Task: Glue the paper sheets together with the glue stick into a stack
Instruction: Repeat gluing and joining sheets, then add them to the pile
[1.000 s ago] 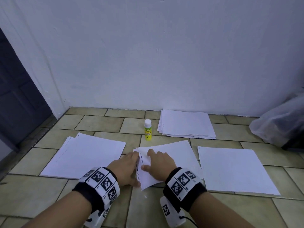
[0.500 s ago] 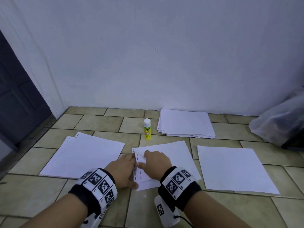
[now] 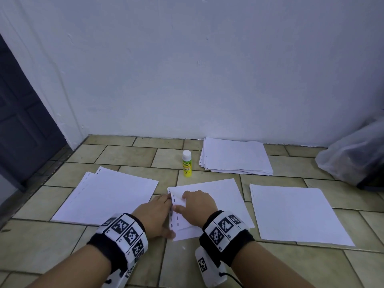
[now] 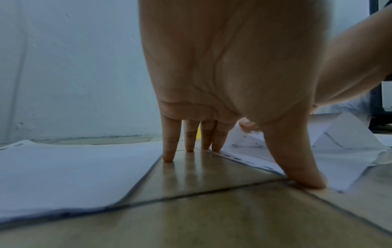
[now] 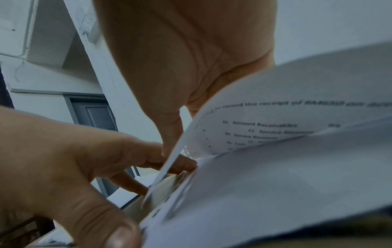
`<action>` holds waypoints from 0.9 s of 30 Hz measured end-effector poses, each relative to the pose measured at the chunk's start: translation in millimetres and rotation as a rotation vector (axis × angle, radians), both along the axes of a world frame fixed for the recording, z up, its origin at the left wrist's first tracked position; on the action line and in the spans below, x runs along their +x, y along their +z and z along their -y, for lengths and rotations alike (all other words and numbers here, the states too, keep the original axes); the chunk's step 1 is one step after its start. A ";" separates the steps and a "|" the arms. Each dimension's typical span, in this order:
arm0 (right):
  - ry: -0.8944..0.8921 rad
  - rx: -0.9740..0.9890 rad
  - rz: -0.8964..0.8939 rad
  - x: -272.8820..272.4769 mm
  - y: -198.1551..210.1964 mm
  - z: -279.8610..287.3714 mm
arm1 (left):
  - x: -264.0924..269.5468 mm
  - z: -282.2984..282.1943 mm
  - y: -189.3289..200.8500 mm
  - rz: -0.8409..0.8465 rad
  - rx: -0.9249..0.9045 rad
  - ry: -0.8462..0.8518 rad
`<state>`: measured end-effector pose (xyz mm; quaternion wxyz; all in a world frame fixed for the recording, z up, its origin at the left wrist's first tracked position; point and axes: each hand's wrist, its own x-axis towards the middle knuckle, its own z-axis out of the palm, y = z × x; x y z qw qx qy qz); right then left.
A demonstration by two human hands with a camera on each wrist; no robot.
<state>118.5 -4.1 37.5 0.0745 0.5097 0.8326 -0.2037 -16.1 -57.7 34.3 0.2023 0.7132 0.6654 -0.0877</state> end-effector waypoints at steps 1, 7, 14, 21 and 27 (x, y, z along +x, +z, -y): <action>0.006 0.005 0.000 0.0 1.0 0.6 | -0.3 0.1 -0.5 0.024 0.005 0.022; 0.022 -0.016 -0.066 2.2 4.0 1.0 | 2.7 0.6 0.3 0.072 0.018 0.109; 0.029 -0.025 0.017 1.8 8.2 3.4 | 5.9 5.0 4.2 0.089 -0.004 0.160; 0.055 -0.042 0.024 3.4 7.8 5.5 | 3.4 -1.8 11.3 0.012 -0.082 0.072; 0.101 0.028 0.072 6.9 5.7 -0.8 | -0.5 -12.2 17.1 -0.001 -0.142 0.167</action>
